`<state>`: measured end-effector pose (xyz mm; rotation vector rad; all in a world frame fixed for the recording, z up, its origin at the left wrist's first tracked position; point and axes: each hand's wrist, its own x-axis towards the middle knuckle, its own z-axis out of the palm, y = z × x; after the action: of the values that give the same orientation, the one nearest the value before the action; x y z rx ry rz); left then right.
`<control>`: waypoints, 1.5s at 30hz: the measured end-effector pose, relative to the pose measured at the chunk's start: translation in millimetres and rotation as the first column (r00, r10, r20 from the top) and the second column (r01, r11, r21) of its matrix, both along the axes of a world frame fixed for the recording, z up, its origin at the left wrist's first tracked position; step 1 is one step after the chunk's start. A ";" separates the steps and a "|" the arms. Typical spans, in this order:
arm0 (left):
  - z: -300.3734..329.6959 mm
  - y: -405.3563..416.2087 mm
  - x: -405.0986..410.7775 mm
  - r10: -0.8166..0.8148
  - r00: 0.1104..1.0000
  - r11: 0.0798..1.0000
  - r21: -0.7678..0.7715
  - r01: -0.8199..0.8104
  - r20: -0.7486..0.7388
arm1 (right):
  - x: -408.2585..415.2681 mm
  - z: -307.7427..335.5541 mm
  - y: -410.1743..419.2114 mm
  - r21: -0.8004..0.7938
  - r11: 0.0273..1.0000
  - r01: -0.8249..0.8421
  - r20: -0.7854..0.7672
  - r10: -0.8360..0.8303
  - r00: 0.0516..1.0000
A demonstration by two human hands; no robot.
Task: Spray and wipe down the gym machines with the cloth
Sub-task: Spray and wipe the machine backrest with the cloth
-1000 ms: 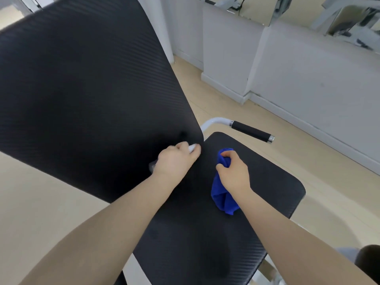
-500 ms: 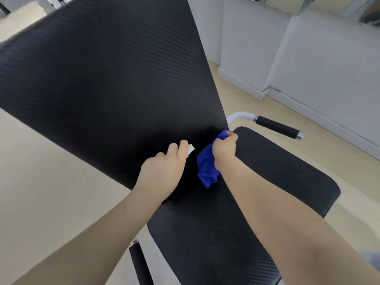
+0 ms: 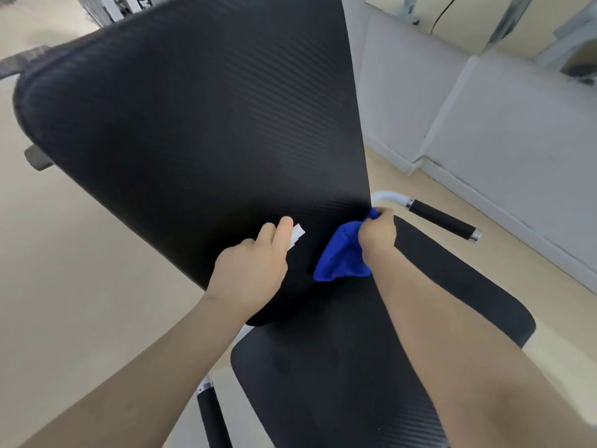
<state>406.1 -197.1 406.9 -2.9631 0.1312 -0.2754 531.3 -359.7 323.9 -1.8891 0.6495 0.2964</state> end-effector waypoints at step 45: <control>49.5 20.2 -63.1 0.567 0.802 0.297 -0.862 -0.410 -0.186 | -110.8 96.2 113.5 -0.648 0.559 -0.518 0.609 0.788 0.088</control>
<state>343.1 -176.9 456.4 -3.6718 -1.3960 -0.6459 420.5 -246.2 420.2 -2.1413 -1.0569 -0.2716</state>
